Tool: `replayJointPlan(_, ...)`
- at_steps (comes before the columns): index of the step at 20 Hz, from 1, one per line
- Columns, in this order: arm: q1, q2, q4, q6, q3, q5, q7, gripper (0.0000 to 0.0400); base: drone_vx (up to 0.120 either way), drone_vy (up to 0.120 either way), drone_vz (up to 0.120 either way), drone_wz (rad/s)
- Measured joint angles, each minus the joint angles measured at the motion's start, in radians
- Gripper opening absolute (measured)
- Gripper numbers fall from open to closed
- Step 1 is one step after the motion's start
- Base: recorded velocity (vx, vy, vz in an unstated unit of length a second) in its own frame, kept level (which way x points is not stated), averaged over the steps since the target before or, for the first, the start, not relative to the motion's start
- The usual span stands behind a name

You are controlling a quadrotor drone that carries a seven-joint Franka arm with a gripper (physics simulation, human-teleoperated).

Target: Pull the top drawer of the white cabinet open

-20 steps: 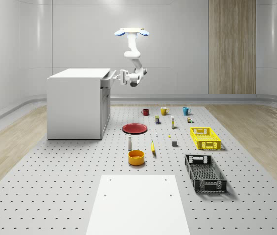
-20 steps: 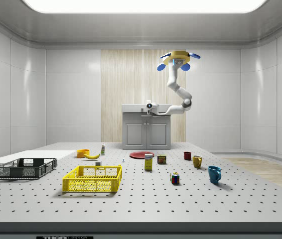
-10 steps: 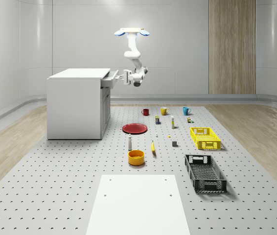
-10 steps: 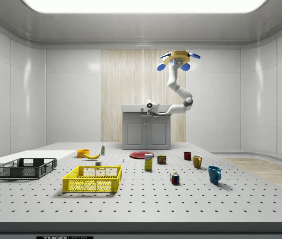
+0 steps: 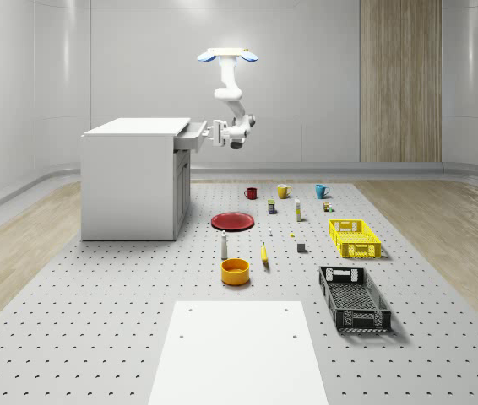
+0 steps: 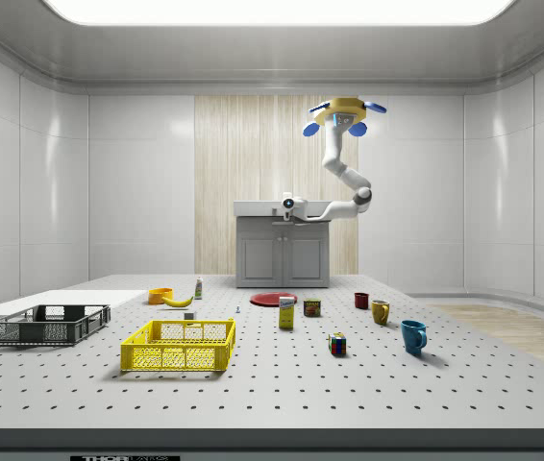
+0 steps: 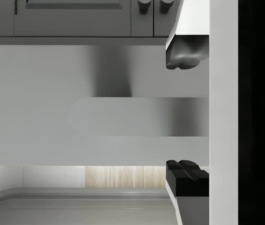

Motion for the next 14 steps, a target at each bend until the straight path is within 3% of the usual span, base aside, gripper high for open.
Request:
replayJointPlan(1, 0.003, 0.0, -0.001, 0.005, 0.003, 0.003, 0.0, 0.0294, 0.0, 0.0, 0.0, 0.0)
replayJointPlan(3, 0.009, 0.0, -0.002, 0.013, 0.006, 0.006, -0.001, 0.022, 0.0, 0.0, 0.0, 0.0)
replayJointPlan(6, 0.016, -0.001, -0.004, 0.022, 0.008, 0.009, -0.001, 0.0159, 0.0, 0.0, 0.0, 0.0)
replayJointPlan(10, 0.017, -0.008, -0.001, 0.012, -0.011, -0.01, 0.004, 0.0125, 0.0, 0.0, 0.0, 0.0)
replayJointPlan(14, 0.015, -0.017, 0.006, -0.01, -0.043, -0.041, 0.014, 0.0116, 0.0, 0.0, 0.0, 0.0)
